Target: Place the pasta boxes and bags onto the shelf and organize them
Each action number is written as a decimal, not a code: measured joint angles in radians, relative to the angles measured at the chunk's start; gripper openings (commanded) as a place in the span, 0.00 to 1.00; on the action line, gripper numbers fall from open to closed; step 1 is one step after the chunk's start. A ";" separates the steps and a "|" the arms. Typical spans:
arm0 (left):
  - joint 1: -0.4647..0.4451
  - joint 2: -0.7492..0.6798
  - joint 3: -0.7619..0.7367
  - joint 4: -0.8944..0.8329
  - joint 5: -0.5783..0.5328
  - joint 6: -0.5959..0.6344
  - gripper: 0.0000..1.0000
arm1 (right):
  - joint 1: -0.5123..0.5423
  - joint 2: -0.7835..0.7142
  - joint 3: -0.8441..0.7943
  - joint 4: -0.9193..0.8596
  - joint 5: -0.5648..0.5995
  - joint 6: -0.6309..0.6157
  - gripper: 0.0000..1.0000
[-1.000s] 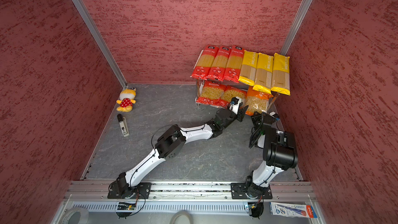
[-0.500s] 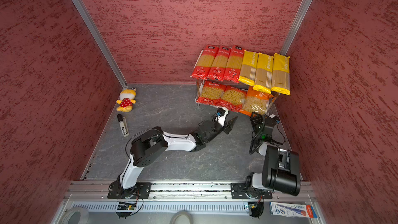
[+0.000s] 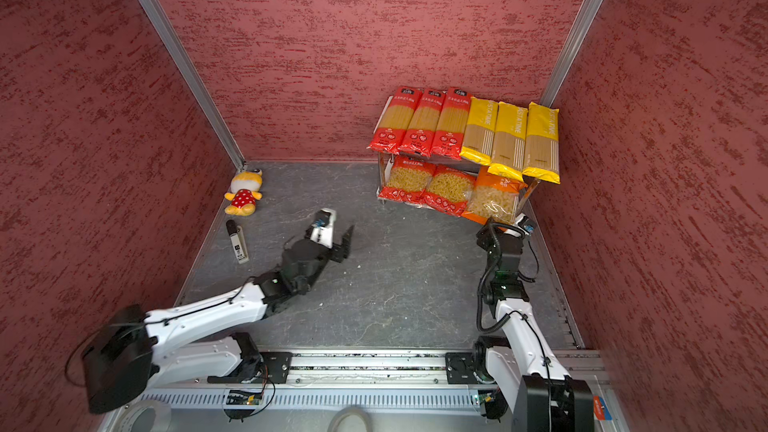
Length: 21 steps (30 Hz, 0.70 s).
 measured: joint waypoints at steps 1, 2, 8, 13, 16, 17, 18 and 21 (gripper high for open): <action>0.061 -0.059 -0.033 -0.010 -0.013 0.011 0.75 | 0.000 0.014 -0.018 0.049 0.026 -0.026 0.68; 0.129 -0.109 -0.074 -0.011 -0.021 0.027 0.75 | 0.000 0.041 -0.041 0.102 0.047 -0.047 0.68; 0.497 -0.096 -0.226 0.073 0.040 0.076 0.76 | 0.000 0.304 -0.103 0.337 0.079 -0.127 0.67; 0.734 0.135 -0.292 0.274 0.240 0.053 0.77 | 0.000 0.404 -0.127 0.559 0.076 -0.192 0.68; 0.794 0.272 -0.274 0.414 0.372 0.020 0.78 | 0.001 0.465 -0.171 0.703 0.065 -0.218 0.70; 0.807 0.307 -0.265 0.451 0.411 0.013 0.78 | 0.000 0.484 -0.178 0.727 0.054 -0.227 0.70; 0.814 0.334 -0.259 0.485 0.439 0.009 0.78 | 0.000 0.496 -0.179 0.738 0.042 -0.235 0.71; 0.816 0.401 -0.254 0.591 0.512 0.008 0.79 | 0.000 0.520 -0.174 0.778 -0.002 -0.259 0.72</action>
